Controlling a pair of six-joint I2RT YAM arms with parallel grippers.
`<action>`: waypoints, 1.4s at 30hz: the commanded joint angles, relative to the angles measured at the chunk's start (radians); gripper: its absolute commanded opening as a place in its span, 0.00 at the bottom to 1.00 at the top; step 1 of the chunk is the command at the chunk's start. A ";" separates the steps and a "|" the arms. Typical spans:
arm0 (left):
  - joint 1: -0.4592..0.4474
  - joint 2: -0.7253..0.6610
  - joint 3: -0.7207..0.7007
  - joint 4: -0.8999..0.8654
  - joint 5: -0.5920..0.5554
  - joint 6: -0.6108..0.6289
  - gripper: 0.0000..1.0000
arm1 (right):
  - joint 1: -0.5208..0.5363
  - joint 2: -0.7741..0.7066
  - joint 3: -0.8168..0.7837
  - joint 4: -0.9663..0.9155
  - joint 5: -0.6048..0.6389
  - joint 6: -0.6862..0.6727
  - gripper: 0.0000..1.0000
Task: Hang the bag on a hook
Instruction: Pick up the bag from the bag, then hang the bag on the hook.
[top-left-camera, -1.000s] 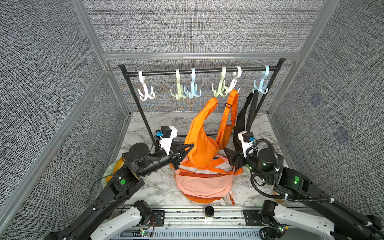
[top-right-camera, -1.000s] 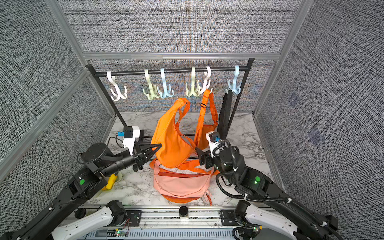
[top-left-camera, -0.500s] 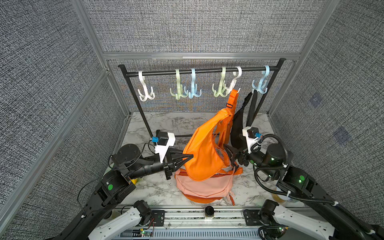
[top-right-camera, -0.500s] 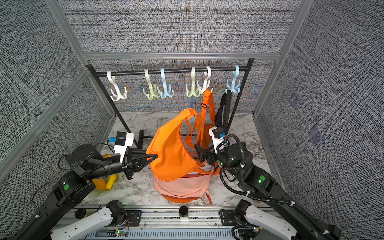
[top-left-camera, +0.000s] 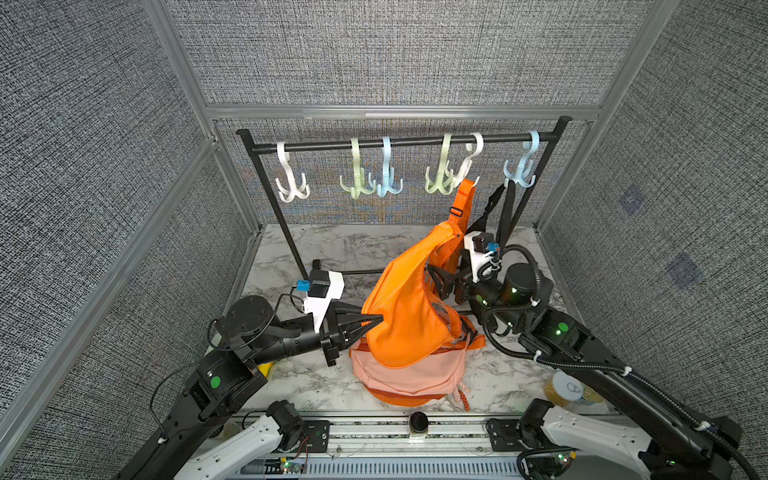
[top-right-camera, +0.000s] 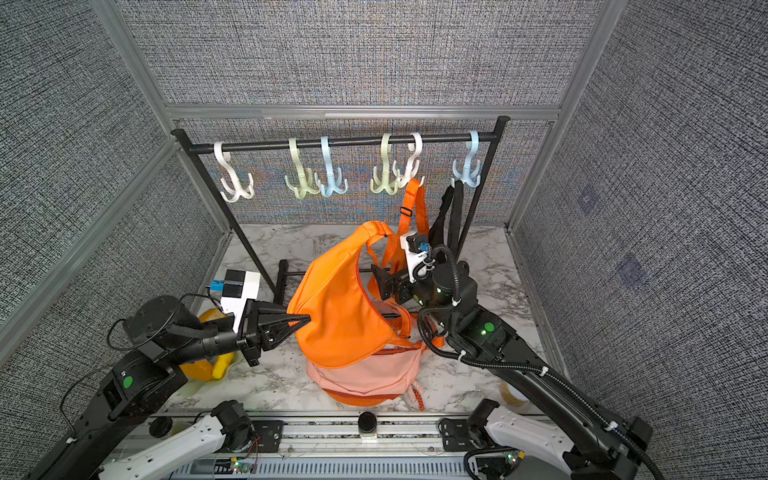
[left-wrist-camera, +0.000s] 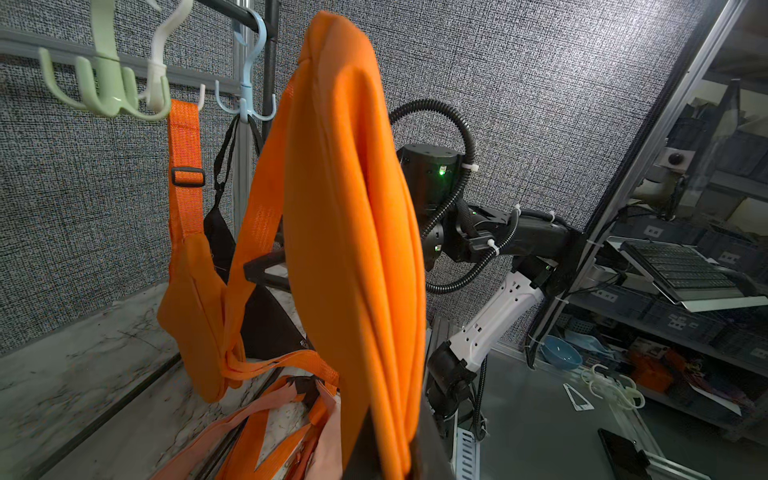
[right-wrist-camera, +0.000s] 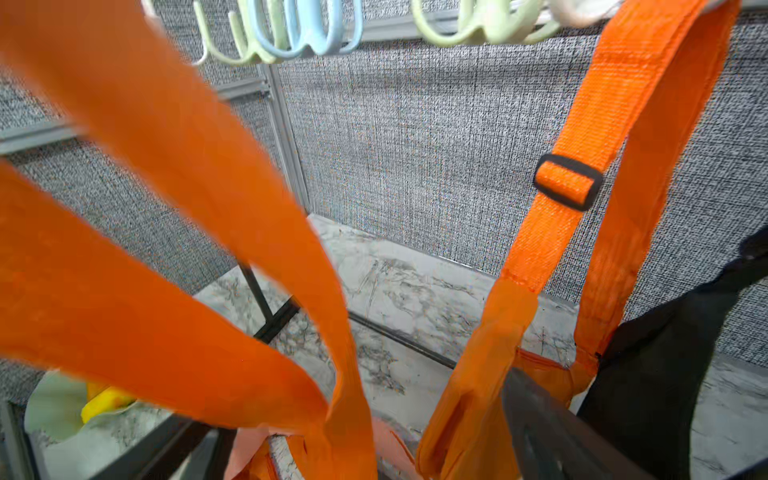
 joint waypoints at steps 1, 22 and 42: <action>-0.001 -0.015 -0.007 0.055 -0.011 -0.014 0.00 | -0.025 0.013 0.003 0.118 -0.016 0.042 0.99; -0.001 -0.109 -0.084 0.065 -0.243 -0.009 0.00 | -0.117 0.012 0.124 0.080 -0.181 -0.001 0.02; -0.001 -0.068 -0.148 0.251 -0.316 -0.060 0.00 | -0.257 0.290 0.624 -0.227 -0.219 -0.059 0.01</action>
